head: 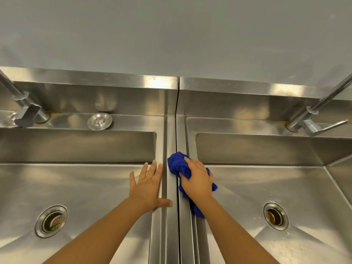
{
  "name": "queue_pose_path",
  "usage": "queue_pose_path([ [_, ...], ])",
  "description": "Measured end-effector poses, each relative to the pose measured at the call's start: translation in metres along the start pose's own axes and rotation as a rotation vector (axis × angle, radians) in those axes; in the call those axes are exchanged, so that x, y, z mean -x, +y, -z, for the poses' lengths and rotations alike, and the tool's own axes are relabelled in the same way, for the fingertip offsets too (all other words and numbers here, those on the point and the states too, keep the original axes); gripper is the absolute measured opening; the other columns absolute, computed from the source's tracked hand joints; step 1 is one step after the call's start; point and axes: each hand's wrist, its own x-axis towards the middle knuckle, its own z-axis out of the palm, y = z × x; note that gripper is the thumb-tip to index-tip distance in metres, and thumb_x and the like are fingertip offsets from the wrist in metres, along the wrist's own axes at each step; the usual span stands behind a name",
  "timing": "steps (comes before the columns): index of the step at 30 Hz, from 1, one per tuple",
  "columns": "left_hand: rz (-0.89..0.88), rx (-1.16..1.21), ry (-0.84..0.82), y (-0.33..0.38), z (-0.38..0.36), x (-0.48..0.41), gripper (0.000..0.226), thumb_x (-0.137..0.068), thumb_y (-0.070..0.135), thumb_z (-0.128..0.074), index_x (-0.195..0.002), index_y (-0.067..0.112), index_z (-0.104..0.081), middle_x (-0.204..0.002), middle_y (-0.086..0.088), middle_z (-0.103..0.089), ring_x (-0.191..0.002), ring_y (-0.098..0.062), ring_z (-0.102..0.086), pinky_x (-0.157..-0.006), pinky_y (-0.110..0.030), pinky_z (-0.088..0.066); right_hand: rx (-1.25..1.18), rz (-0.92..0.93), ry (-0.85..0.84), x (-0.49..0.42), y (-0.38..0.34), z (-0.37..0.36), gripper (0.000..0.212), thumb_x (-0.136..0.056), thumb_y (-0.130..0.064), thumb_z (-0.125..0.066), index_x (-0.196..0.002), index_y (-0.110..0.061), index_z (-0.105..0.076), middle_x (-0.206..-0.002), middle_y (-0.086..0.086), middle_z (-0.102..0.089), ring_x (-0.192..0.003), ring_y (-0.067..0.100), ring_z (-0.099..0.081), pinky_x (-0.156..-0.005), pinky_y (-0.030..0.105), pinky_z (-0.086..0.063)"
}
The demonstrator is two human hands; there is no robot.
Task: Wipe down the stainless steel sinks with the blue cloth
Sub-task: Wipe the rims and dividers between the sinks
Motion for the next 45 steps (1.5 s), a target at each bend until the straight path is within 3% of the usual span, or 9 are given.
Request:
queue_pose_path([
  [4, -0.011, -0.035, -0.04, 0.001, 0.007, -0.012, 0.132, -0.066, 0.076, -0.064, -0.149, 0.021, 0.023, -0.158, -0.003, 0.026, -0.145, -0.027, 0.023, -0.113, -0.059, 0.009, -0.057, 0.006, 0.03, -0.018, -0.006, 0.006, 0.037, -0.092, -0.029, -0.057, -0.128, -0.025, -0.053, -0.116, -0.004, -0.06, -0.114, 0.015, -0.053, -0.11, 0.044, -0.03],
  [10, -0.06, -0.135, -0.032, 0.003, 0.012, -0.026, 0.139, -0.061, 0.077, -0.068, -0.148, 0.021, 0.024, -0.156, -0.004, 0.03, -0.143, -0.029, 0.026, -0.111, -0.058, 0.013, -0.063, 0.051, -0.014, 0.033, 0.014, 0.006, 0.044, -0.092, -0.031, -0.059, -0.134, -0.026, -0.049, -0.129, -0.009, -0.056, -0.125, 0.011, -0.048, -0.117, 0.037, -0.021],
  [13, -0.034, -0.14, -0.043, 0.005, 0.011, -0.027, 0.141, -0.058, 0.076, -0.07, -0.148, 0.023, 0.025, -0.156, -0.005, 0.029, -0.144, -0.03, 0.025, -0.112, -0.058, 0.012, -0.035, 0.053, -0.006, 0.015, 0.009, 0.007, 0.037, -0.091, -0.028, -0.059, -0.127, -0.026, -0.053, -0.12, -0.007, -0.059, -0.121, 0.014, -0.05, -0.113, 0.042, -0.029],
  [20, 0.012, -0.13, -0.056, 0.005, 0.012, -0.023, 0.138, -0.059, 0.076, -0.069, -0.148, 0.027, 0.024, -0.158, -0.004, 0.026, -0.144, -0.031, 0.023, -0.112, -0.059, 0.011, -0.099, 0.002, -0.046, -0.039, -0.003, 0.016, 0.049, -0.092, -0.036, -0.059, -0.138, -0.03, -0.046, -0.139, 0.0, -0.053, -0.142, 0.021, -0.031, -0.107, 0.045, -0.037],
  [25, 0.011, -0.111, -0.052, 0.005, 0.012, -0.023, 0.136, -0.061, 0.076, -0.069, -0.149, 0.027, 0.023, -0.157, -0.004, 0.027, -0.144, -0.031, 0.023, -0.111, -0.059, 0.012, -0.087, -0.003, -0.013, 0.0, 0.004, 0.009, 0.049, -0.09, -0.036, -0.062, -0.135, -0.023, -0.049, -0.124, -0.002, -0.059, -0.117, 0.019, -0.054, -0.102, 0.039, -0.043],
  [30, 0.012, -0.095, -0.064, 0.002, 0.01, -0.024, 0.137, -0.06, 0.078, -0.068, -0.149, 0.027, 0.022, -0.157, -0.006, 0.027, -0.144, -0.032, 0.023, -0.112, -0.059, 0.011, -0.096, -0.018, 0.04, 0.014, 0.008, 0.0, 0.045, -0.089, -0.03, -0.064, -0.131, -0.02, -0.052, -0.125, 0.0, -0.059, -0.12, 0.021, -0.052, -0.104, 0.044, -0.041],
  [36, 0.026, -0.172, -0.083, 0.011, 0.03, -0.03, 0.144, -0.056, 0.077, -0.071, -0.15, 0.018, 0.021, -0.155, -0.008, 0.031, -0.143, -0.031, 0.026, -0.109, -0.063, 0.014, -0.065, -0.057, 0.023, -0.062, -0.021, 0.021, 0.031, -0.093, -0.035, -0.056, -0.123, -0.028, -0.054, -0.103, -0.003, -0.063, -0.104, 0.023, -0.058, -0.095, 0.048, -0.043],
  [41, 0.046, -0.114, -0.007, 0.011, 0.06, -0.063, 0.144, -0.057, 0.076, -0.071, -0.15, 0.014, 0.021, -0.158, -0.008, 0.026, -0.145, -0.028, 0.022, -0.109, -0.062, 0.014, -0.25, 0.049, 0.259, -0.073, -0.028, 0.044, 0.04, -0.092, -0.028, -0.058, -0.131, -0.028, -0.052, -0.111, -0.004, -0.064, -0.103, 0.018, -0.058, -0.095, 0.045, -0.046],
  [45, 0.044, -0.17, -0.033, 0.005, 0.062, -0.082, 0.143, -0.058, 0.077, -0.069, -0.15, 0.015, 0.02, -0.158, -0.008, 0.023, -0.145, -0.03, 0.019, -0.11, -0.063, 0.012, 0.007, 0.04, 0.036, -0.061, -0.018, 0.014, 0.04, -0.093, -0.033, -0.055, -0.132, -0.029, -0.049, -0.121, -0.006, -0.058, -0.117, 0.016, -0.051, -0.103, 0.047, -0.038],
])
